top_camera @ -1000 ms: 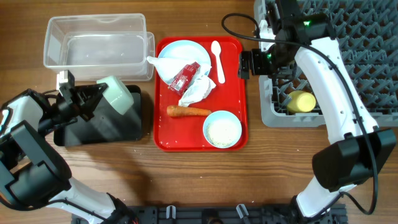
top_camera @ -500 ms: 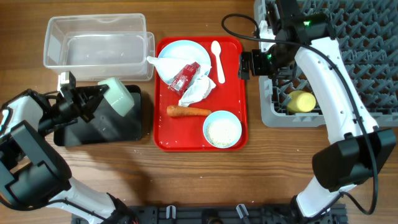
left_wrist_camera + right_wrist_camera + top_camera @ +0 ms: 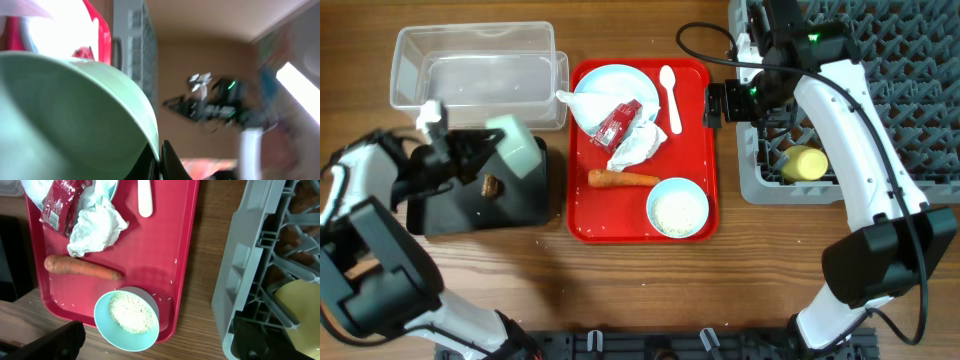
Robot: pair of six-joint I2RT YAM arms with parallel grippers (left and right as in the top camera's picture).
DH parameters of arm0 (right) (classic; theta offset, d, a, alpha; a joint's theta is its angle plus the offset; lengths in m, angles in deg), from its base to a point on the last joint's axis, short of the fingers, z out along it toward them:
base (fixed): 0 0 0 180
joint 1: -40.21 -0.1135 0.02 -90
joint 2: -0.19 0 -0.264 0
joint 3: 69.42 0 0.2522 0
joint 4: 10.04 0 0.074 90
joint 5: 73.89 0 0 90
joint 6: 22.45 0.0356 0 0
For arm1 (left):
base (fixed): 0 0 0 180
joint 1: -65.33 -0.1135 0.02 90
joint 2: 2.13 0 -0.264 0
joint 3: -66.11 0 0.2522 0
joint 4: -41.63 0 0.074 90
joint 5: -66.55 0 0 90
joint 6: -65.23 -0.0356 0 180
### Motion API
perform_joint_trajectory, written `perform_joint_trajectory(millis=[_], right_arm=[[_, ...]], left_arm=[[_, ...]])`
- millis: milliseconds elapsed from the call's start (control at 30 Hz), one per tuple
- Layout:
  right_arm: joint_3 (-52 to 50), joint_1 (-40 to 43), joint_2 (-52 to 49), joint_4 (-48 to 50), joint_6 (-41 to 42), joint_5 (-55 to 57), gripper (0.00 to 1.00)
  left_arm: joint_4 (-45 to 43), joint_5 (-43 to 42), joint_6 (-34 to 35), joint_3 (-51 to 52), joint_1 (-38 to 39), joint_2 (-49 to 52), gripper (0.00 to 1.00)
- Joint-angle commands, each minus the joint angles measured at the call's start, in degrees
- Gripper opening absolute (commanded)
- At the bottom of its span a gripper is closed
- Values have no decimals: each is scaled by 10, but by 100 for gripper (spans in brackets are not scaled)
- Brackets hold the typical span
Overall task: Sort waste into correct bins and load items into the dishwasher rack
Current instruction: 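Tip the teal bowl over the black tray to dump the mushroom, then set the empty teal bowl back on the red tray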
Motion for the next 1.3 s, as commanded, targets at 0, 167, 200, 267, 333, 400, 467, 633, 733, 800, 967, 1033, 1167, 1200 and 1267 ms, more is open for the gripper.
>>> perform_joint_trajectory(millis=[0,167,200,267,333,400,467,633,733,800,967,1033,1167,1200,1267], right_arm=[[-1,-1,-1,6,-8,3,99],[-1,-1,-1,0,-8,3,99],[-1,-1,-1,0,-9,3,98],[-1,-1,-1,2,-10,4,99],[-1,-1,-1,4,-10,4,99],[-1,-1,-1,4,-9,4,99],[-1,-1,-1,4,-10,7,99],[-1,-1,-1,4,-9,17,99],[-1,-1,-1,4,-9,17,99],[-1,-1,-1,4,-9,17,99],[-1,-1,-1,3,-9,16,99],[-1,-1,-1,1,-9,16,99],[-1,-1,-1,-8,-9,16,99],[-1,-1,-1,-8,-9,16,99],[-1,-1,-1,-6,-10,17,99]], left_arm=[[-4,144,25,-63,110,-73,4],[-17,519,202,-81,275,-116,4],[-10,575,226,-81,310,-117,4],[-5,629,247,-80,368,-115,4],[-3,691,280,-80,431,-108,4],[-1,736,314,-78,481,-97,4],[-5,743,320,-72,522,-84,4],[-43,744,335,-65,590,-60,4],[-52,768,352,-61,612,-38,11],[-52,769,351,-55,616,-28,27],[-70,768,351,-56,615,-21,53],[-80,767,354,-61,613,-21,56],[-79,762,353,-102,613,-22,57],[-79,761,353,-114,613,-22,57],[-101,752,339,-143,614,-22,68]])
